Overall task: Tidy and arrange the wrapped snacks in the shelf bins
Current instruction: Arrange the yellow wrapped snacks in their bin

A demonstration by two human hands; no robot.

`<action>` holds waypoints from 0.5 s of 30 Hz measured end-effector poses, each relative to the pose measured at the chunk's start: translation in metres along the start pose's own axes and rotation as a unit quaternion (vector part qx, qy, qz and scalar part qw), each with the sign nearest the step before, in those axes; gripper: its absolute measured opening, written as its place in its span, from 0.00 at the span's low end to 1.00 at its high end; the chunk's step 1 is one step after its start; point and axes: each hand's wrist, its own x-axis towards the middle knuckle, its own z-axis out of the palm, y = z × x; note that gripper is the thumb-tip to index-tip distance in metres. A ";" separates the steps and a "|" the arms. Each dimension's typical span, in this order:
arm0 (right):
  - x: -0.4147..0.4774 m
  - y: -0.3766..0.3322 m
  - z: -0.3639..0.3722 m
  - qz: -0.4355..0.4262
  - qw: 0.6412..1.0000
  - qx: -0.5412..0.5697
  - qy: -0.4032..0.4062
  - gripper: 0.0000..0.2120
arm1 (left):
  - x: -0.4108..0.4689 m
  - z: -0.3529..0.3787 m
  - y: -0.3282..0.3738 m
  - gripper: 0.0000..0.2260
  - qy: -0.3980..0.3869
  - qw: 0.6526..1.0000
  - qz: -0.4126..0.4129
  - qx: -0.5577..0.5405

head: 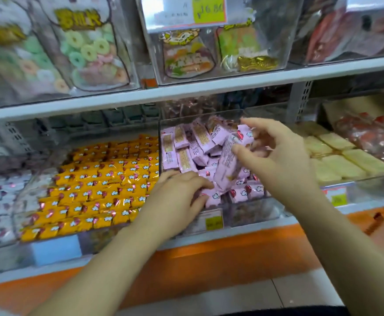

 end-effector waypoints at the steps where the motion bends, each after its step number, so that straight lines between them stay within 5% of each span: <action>1: 0.001 0.001 -0.001 0.007 1.000 0.002 0.005 0.18 | -0.001 0.000 0.002 0.12 0.004 1.000 -0.004 0.002; 10: 0.010 0.008 0.008 0.093 0.993 0.067 -0.003 0.11 | -0.009 0.006 0.003 0.07 0.054 0.998 -0.029 0.015; 15: -0.001 0.007 0.009 0.042 0.999 0.002 -0.005 0.12 | -0.010 0.016 -0.003 0.07 0.084 0.996 -0.021 0.009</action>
